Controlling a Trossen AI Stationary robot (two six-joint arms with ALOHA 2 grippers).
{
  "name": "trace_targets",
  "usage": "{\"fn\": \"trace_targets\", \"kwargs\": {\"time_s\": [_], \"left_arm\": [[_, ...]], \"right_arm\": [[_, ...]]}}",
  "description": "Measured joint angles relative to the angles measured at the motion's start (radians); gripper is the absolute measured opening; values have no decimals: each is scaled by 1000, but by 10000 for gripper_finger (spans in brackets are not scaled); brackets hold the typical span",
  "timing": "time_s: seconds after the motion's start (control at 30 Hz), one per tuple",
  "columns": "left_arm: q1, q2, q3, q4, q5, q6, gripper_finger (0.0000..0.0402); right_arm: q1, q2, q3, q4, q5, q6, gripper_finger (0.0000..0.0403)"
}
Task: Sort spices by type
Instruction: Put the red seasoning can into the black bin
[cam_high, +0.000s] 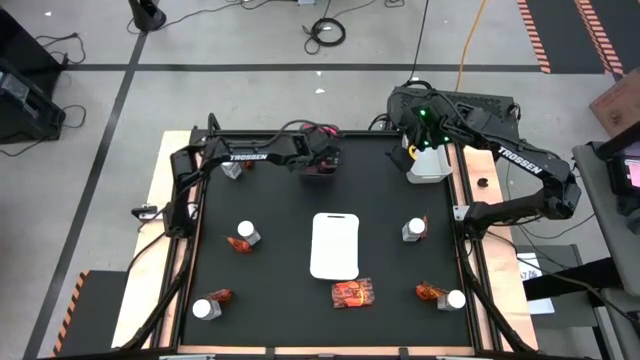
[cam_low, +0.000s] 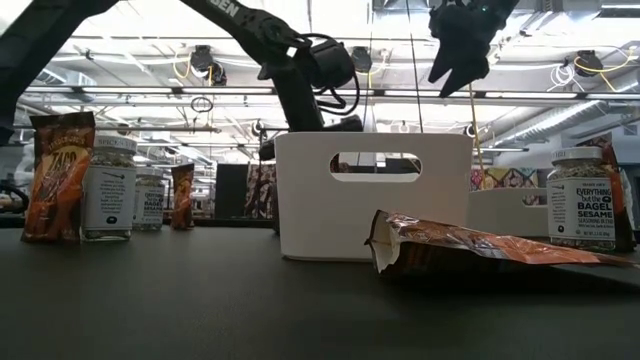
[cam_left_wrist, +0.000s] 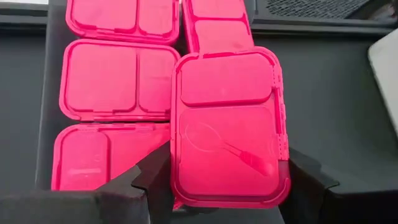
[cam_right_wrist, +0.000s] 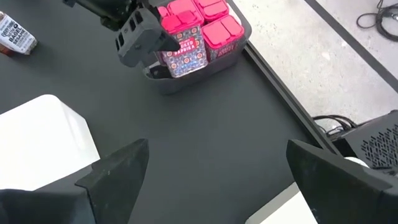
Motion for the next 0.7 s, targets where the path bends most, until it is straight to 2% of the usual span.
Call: {"fn": "trace_targets", "kwargs": {"time_s": [0.23, 0.37, 0.47, 0.7], "left_arm": [[-4, 2, 29, -43, -13, 94, 214], [-19, 2, 102, -99, -91, 150, 214], [-24, 1, 142, -139, -124, 156, 214], [-38, 28, 148, -172, -124, 120, 214]], "right_arm": [[0, 0, 0, -10, 0, 3, 375], [0, 0, 0, -7, 0, 2, 375], [0, 0, 0, 2, 0, -2, 375], [0, 0, 0, 14, 0, -6, 375]]}}
